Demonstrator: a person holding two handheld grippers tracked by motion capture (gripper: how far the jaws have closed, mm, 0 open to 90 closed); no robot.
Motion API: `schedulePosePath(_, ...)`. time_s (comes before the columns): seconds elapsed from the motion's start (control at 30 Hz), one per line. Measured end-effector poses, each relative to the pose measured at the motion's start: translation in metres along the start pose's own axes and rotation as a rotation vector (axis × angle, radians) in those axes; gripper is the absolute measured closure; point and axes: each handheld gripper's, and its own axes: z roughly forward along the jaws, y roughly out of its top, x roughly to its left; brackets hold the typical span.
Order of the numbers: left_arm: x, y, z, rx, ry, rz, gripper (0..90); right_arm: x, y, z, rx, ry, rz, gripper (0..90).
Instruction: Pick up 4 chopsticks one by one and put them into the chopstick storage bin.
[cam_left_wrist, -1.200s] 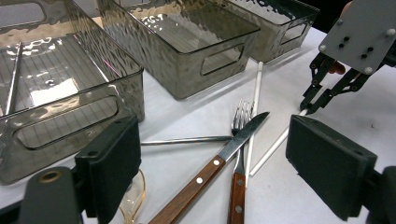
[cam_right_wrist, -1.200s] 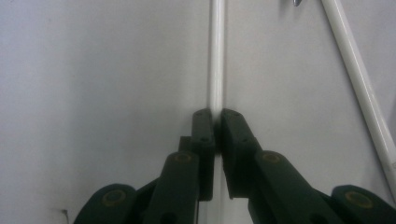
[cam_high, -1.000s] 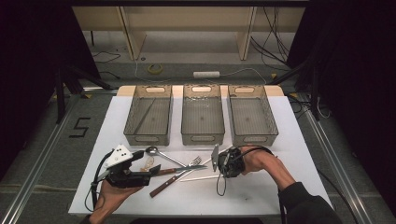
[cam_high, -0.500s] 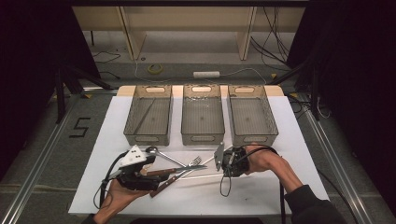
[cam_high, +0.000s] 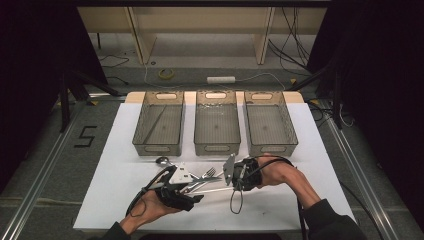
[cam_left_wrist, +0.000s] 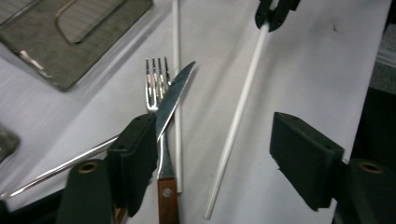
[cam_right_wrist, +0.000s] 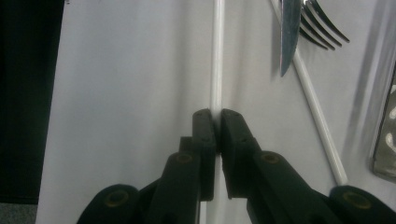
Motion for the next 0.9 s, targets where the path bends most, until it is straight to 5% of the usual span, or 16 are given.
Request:
schedulePosePath(0.33,-0.006,0.0,0.005,0.052,-0.026,0.068,49.5,-0.001,0.012,-0.008,-0.018,0.0,-0.053,85.6)
schedulePosePath(0.9,-0.013,0.0,0.008,0.085,-0.05,0.146,72.8,0.0,0.019,-0.008,-0.006,0.024,-0.072,85.5)
